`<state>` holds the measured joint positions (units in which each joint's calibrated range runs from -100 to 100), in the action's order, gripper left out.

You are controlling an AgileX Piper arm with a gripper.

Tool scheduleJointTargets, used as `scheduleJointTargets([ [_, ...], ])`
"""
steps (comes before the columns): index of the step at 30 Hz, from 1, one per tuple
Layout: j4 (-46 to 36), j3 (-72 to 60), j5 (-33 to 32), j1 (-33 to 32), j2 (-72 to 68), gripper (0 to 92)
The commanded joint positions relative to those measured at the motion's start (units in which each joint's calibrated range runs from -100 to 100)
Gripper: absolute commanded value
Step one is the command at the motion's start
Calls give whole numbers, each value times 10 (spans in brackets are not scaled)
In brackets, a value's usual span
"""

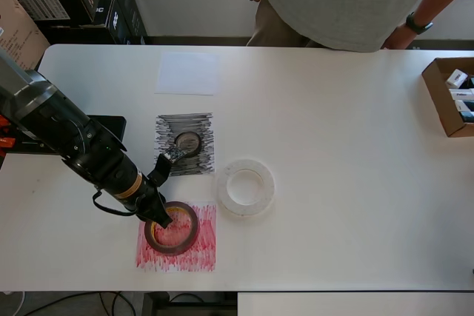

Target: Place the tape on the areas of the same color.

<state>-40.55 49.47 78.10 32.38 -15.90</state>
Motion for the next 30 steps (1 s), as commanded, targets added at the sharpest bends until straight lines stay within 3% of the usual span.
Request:
scheduleJointTargets([
  [1,-2,-5,2,-1,7,165],
  [13,-6,-7,4,0,8,197],
  [19,-6,-12,2,2,8,278],
  [30,-17,-15,-2,5,17,313],
])
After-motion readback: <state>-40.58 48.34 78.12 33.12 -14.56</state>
